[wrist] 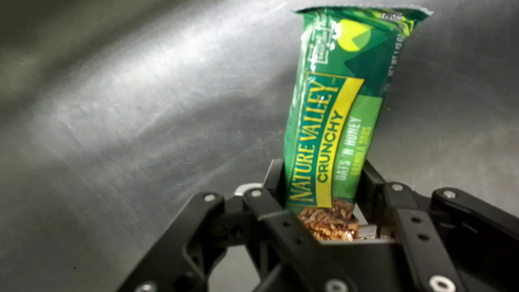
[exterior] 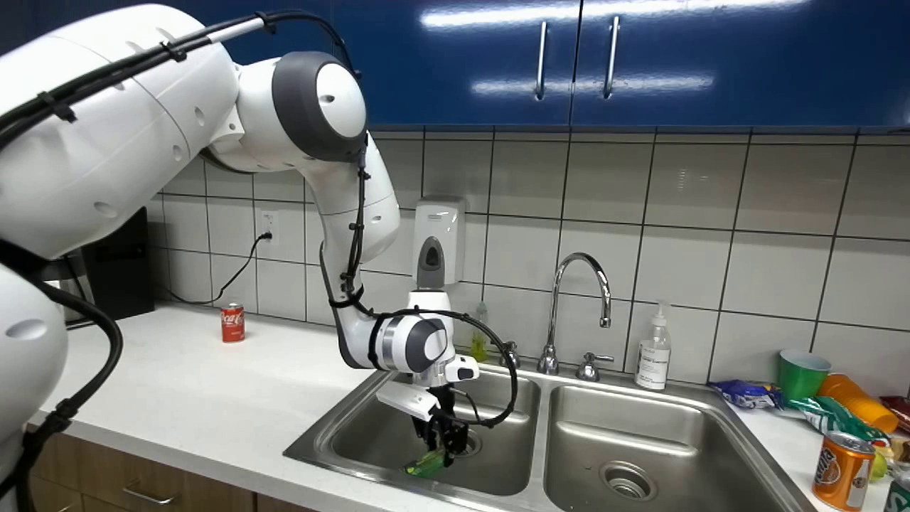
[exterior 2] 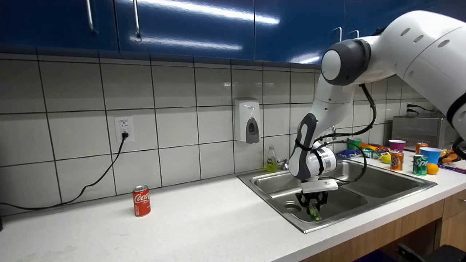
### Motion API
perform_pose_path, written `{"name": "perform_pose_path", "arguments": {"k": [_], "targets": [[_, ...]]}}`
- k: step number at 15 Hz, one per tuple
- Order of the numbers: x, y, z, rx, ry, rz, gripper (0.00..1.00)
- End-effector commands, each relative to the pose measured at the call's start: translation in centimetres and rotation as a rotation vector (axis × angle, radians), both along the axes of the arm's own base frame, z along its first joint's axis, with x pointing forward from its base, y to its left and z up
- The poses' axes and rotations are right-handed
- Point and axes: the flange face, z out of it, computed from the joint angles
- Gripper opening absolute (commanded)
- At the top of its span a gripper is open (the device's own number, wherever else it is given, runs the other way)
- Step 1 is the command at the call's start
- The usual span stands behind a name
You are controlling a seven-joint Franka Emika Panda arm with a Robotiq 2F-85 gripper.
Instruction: Put the green packet inside the sink on the left.
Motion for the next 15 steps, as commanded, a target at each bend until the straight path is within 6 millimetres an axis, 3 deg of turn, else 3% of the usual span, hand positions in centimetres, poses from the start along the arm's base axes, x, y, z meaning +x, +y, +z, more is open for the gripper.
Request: {"name": "perform_pose_path", "arguments": {"k": [1,13,14,15], "targets": [[0.8,-0.5,-0.8,0.023,-0.005,0.013,0.20],[1.3,-1.5,-2.4,0.019,0.008,0.009,0.20],[1.3,-1.5,-2.4,0.017,0.008,0.009,0.24],[1.3,-1.6,-2.5,0.016,0.010,0.008,0.69]]}}
